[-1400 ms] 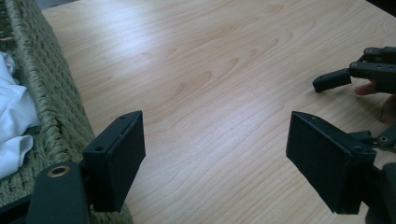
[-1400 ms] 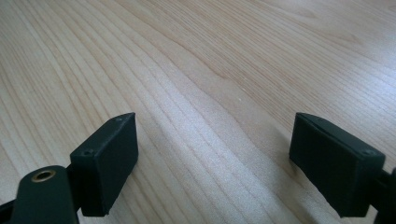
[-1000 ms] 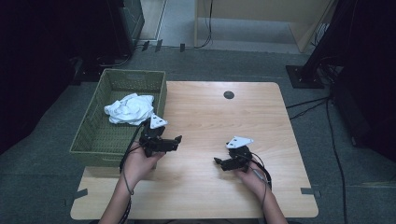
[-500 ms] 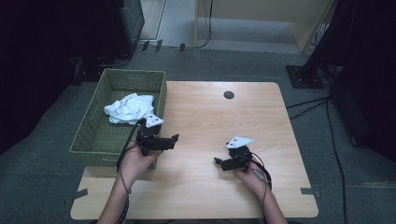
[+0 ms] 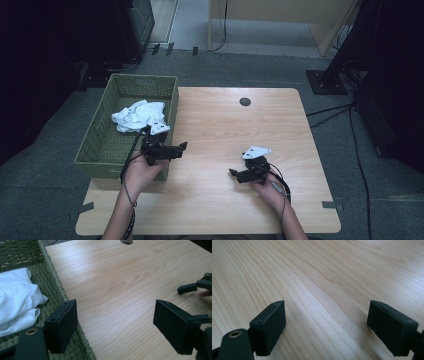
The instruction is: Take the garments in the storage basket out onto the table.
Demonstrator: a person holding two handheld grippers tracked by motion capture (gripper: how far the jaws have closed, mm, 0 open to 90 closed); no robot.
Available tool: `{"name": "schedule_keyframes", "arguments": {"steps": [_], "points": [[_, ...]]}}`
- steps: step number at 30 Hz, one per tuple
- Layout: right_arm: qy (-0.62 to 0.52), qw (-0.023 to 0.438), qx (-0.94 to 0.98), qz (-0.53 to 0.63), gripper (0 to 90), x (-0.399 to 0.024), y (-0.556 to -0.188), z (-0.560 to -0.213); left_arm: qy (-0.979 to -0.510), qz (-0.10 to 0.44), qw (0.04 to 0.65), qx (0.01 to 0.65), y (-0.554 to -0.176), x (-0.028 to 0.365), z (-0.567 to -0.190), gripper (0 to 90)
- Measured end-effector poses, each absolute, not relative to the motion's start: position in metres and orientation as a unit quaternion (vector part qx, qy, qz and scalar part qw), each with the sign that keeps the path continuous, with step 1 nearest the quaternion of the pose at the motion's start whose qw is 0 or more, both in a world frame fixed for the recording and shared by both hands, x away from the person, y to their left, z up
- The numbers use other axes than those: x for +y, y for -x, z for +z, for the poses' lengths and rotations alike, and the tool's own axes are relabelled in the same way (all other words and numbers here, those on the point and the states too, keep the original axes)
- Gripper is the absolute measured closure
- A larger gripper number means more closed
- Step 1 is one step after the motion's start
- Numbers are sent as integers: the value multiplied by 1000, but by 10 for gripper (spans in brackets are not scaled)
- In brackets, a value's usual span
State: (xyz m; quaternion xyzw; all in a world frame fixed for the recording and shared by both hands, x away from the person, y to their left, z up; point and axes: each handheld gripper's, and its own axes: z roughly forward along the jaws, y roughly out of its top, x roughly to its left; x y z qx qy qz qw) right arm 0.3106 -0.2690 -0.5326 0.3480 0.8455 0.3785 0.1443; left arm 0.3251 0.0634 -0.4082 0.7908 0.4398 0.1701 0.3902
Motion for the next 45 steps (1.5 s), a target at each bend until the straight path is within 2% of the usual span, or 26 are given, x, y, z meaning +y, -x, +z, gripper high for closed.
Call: {"name": "schedule_keyframes", "arguments": {"steps": [35,45], "points": [[-349,144,845,378,159,-269,-311,-533,-772,182,387,470,-340,93,-412,202],[-349,144,845,379,159,-269,-311,-533,-767,190,383,479,-351,101,-400,202]]}}
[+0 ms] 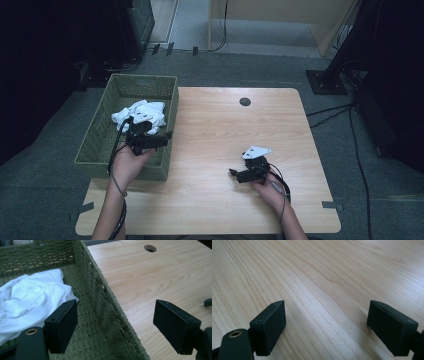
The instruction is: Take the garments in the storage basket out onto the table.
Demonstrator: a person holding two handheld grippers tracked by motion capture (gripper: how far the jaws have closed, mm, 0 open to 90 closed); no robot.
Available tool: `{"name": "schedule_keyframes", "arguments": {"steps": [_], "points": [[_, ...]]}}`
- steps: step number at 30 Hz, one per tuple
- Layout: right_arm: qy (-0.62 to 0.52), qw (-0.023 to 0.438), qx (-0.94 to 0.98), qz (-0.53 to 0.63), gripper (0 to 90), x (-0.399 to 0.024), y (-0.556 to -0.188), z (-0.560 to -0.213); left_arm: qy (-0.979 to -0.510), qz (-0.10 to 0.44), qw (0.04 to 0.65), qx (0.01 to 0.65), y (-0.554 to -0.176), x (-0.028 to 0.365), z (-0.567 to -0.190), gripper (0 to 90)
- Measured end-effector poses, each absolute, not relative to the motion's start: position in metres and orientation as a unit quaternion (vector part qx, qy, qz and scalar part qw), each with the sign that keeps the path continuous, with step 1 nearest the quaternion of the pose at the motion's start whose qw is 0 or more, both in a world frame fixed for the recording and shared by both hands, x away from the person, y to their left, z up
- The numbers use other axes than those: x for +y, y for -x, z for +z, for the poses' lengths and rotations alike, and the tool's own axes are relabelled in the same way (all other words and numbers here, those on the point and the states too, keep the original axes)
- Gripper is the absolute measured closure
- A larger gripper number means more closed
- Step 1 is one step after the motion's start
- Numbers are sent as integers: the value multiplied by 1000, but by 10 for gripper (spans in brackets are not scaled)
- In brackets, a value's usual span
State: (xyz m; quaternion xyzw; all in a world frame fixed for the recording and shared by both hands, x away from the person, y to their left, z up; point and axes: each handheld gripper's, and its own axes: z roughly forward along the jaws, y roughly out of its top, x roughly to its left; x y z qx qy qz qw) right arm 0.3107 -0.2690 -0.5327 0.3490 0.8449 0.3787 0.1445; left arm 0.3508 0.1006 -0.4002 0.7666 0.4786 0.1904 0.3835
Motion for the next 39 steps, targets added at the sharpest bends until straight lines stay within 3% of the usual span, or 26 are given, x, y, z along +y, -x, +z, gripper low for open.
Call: {"name": "schedule_keyframes", "arguments": {"steps": [39], "points": [[-350,145,845,378,160,-269,-311,-533,-762,217,349,500,-406,125,-400,202]]}}
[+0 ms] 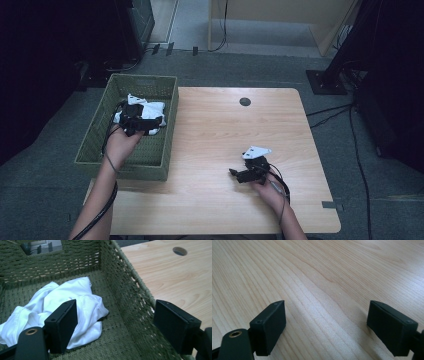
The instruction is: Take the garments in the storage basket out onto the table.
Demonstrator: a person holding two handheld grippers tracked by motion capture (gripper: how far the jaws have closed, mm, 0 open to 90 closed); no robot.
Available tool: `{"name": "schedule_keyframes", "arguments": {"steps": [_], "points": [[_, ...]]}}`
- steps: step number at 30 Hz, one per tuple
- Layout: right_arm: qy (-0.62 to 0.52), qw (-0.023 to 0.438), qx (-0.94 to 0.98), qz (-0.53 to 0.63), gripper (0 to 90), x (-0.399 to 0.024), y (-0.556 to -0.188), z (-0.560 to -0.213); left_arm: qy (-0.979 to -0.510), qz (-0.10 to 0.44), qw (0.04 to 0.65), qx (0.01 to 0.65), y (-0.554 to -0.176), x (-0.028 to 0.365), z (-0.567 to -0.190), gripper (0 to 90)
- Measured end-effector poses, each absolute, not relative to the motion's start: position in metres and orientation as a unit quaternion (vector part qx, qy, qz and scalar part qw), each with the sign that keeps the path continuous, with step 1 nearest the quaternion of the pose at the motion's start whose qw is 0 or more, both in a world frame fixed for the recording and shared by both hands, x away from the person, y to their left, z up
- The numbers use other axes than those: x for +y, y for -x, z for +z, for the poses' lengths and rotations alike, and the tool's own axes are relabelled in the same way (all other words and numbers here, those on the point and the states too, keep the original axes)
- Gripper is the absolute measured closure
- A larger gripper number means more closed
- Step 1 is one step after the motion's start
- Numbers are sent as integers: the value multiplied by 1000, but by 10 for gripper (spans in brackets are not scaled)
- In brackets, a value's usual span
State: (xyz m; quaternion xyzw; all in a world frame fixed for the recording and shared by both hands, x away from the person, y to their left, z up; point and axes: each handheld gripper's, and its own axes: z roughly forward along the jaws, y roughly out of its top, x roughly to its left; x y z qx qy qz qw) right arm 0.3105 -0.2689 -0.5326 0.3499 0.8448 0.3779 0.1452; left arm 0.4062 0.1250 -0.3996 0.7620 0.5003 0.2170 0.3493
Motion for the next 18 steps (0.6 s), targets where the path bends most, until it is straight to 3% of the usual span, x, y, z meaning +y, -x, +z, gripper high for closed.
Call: {"name": "schedule_keyframes", "arguments": {"steps": [18], "points": [[-350,145,845,378,160,-269,-311,-533,-761,228,346,499,-428,133,-409,201]]}}
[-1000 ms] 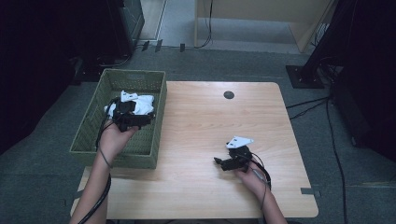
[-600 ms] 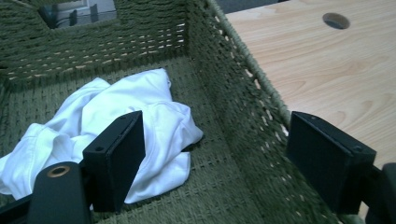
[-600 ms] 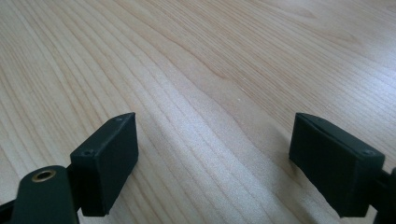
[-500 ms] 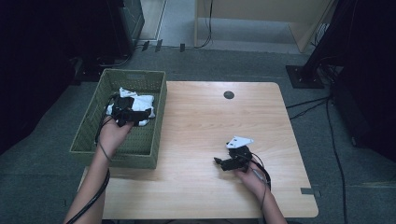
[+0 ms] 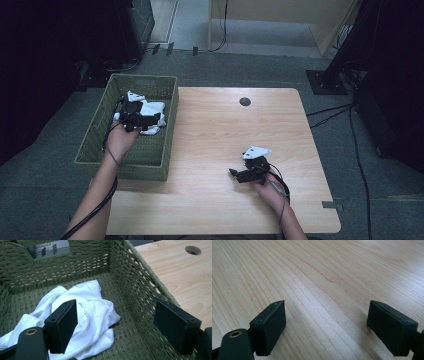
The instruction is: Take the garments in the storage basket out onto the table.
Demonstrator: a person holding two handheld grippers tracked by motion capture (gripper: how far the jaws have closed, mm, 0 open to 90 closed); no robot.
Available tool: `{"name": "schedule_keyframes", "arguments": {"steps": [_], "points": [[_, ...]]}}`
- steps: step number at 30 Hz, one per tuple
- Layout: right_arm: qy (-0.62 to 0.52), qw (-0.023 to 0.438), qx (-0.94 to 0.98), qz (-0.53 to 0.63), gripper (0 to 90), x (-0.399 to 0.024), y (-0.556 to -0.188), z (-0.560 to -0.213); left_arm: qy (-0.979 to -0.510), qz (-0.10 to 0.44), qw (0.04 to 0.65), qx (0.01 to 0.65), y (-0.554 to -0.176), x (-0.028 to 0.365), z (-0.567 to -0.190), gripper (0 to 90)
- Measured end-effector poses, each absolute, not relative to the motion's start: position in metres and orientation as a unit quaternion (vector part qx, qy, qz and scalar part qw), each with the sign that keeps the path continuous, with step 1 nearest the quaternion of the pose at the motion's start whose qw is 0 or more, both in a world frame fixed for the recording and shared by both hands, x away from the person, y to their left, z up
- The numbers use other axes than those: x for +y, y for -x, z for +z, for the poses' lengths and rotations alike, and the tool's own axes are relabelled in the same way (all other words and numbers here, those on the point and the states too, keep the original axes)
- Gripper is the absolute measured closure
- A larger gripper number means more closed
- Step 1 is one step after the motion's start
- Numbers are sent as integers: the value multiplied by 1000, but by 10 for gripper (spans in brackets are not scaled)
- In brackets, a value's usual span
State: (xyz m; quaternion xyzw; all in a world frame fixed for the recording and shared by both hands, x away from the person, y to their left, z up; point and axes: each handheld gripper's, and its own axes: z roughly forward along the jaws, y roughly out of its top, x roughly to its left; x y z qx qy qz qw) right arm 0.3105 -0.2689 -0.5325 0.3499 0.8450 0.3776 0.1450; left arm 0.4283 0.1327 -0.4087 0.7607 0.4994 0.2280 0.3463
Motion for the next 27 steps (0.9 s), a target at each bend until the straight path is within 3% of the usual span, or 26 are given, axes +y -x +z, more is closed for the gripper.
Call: {"name": "schedule_keyframes", "arguments": {"steps": [27], "points": [[-350,144,845,378,159,-269,-311,-533,-767,245,325,495,-456,148,-435,202]]}}
